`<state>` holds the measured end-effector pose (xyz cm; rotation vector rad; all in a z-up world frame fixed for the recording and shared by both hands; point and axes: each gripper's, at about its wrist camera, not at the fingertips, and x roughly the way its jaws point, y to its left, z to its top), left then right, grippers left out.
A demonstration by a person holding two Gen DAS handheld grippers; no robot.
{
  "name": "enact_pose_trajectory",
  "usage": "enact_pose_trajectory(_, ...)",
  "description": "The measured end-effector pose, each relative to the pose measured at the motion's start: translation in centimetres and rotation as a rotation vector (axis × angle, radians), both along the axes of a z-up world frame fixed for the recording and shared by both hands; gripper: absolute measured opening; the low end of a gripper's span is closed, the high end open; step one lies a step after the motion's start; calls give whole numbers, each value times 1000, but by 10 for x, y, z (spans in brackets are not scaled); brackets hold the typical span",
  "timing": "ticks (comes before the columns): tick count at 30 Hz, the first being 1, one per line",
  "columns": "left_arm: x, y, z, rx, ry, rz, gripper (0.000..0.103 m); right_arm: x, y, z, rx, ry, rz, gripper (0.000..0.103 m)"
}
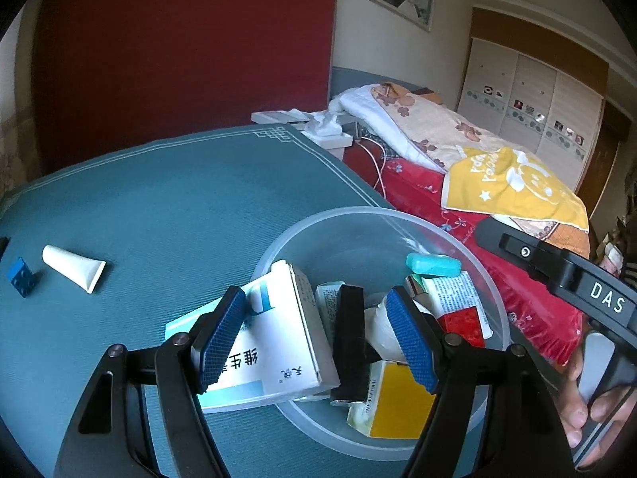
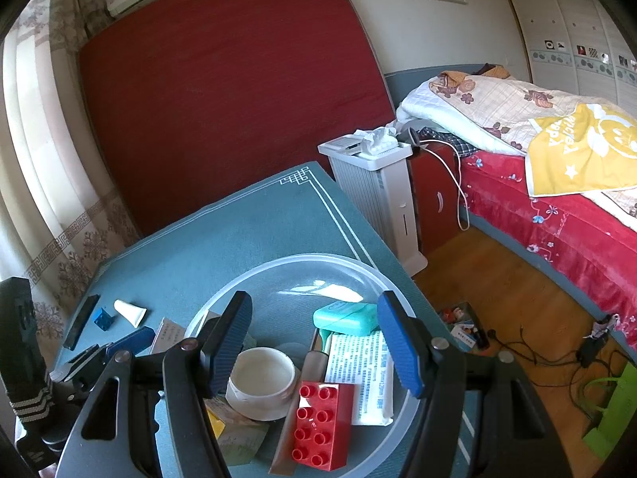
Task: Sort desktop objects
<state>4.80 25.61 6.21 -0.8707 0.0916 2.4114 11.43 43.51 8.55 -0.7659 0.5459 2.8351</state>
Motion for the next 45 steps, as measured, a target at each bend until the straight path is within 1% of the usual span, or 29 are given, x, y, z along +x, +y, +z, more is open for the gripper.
enact_pose_trajectory(6, 4, 0, -1, -12, 10, -7, 76, 2, -1, 2, 4, 4, 4, 70)
enact_pose_trajectory(8, 4, -4, 0, -2, 5, -9, 76, 3, -1, 2, 4, 5, 5, 70)
enact_pose_trajectory(11, 4, -13, 3, 4, 21, -1, 76, 3, -1, 2, 3, 4, 5, 70)
enact_pose_trajectory(15, 2, -32, 5, -19, 54, 23, 76, 2, -2, 2, 3, 3, 4, 70)
enact_pose_trajectory(19, -9, -51, 6, -6, 46, 18, 76, 2, -5, 0, 5, -4, 8, 70)
enact_pose_trajectory(23, -19, -65, 2, -28, 39, -14, 76, 1, -7, -3, 7, -16, 12, 70)
enact_pose_trajectory(27, -15, -67, 2, -45, 67, -126, 76, -2, -6, -10, 3, -36, 6, 70)
enact_pose_trajectory(29, -11, -62, 1, -72, 89, -206, 76, -4, -4, -14, 2, -49, 4, 70)
enact_pose_trajectory(32, -7, -56, -3, -127, 133, -289, 76, -7, -3, -20, 2, -66, -2, 70)
enact_pose_trajectory(34, -5, -56, -5, -137, 153, -335, 76, -7, -2, -22, 1, -74, -4, 70)
enact_pose_trajectory(39, -12, -56, -3, -106, 123, -449, 76, -9, 0, -28, -6, -95, -6, 70)
enact_pose_trajectory(42, -18, -59, -6, -89, 97, -503, 76, -11, 2, -31, -30, -105, -4, 70)
enact_pose_trajectory(44, -24, -59, -10, -94, 78, -502, 76, -11, 3, -33, -38, -111, -6, 70)
enact_pose_trajectory(45, -26, -62, -12, -84, 73, -495, 78, -12, 2, -34, -38, -114, -7, 70)
